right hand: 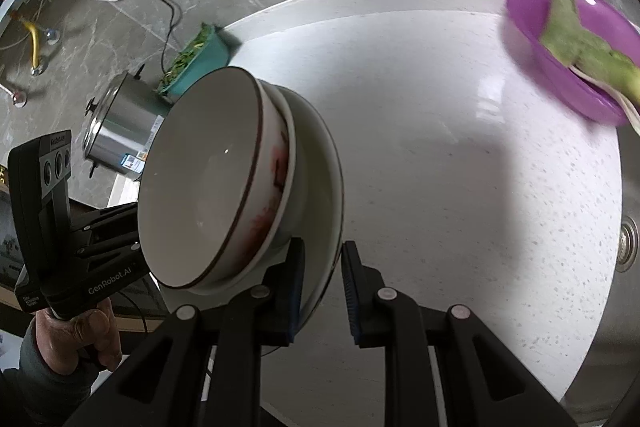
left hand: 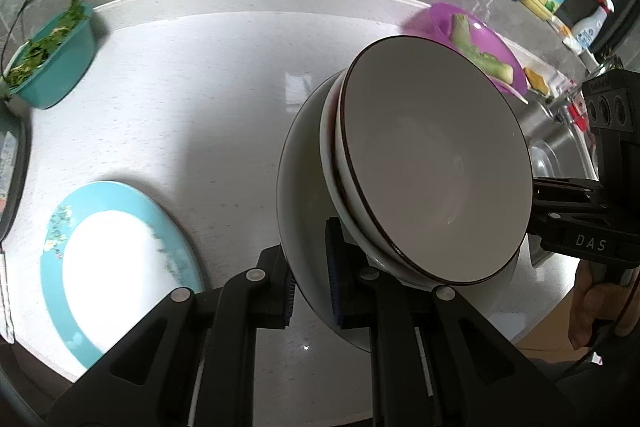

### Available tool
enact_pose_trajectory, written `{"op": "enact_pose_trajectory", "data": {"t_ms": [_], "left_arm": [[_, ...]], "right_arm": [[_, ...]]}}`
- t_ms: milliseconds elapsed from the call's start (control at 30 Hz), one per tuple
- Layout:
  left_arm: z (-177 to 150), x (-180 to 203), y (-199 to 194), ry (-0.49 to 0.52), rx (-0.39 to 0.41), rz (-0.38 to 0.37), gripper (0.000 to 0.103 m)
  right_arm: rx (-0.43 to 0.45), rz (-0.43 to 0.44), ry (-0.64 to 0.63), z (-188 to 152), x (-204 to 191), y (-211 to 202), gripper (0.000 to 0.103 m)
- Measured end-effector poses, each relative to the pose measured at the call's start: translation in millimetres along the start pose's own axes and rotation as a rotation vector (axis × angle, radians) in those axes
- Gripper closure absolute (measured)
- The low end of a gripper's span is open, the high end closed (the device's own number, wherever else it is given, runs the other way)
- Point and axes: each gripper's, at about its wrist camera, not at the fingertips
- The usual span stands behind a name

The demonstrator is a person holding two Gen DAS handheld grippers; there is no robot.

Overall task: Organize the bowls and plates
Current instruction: 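Carry the bowl stack with both tools over the teal-rimmed plate stack, then lower the bowl stack onto the plate stack and open both tools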

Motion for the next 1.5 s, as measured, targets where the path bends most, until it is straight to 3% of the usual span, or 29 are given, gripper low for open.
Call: {"op": "enact_pose_trajectory", "data": {"t_ms": [367, 800, 1067, 1500], "left_arm": [[-10, -81, -54, -0.05, 0.044, 0.023, 0.092], [-42, -191, -88, -0.132, 0.045, 0.071, 0.092], [-72, -242, -76, -0.171, 0.011, 0.067, 0.092], [-98, -270, -46, -0.173, -0.007, 0.057, 0.092]], "right_arm": [[-0.004, 0.017, -0.073, 18, -70, 16, 0.082], [-0.057, 0.064, -0.137, 23, -156, 76, 0.081], [-0.113, 0.062, -0.138, 13, -179, 119, 0.081], [-0.147, 0.022, -0.113, -5, -182, 157, 0.082]]}}
Point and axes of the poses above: each gripper's, at about its wrist camera, not at the fingertips, and y roughly the way its jaws point, x to its right, z to its top, and after that the axes turned 2 degrees about x, right-handed
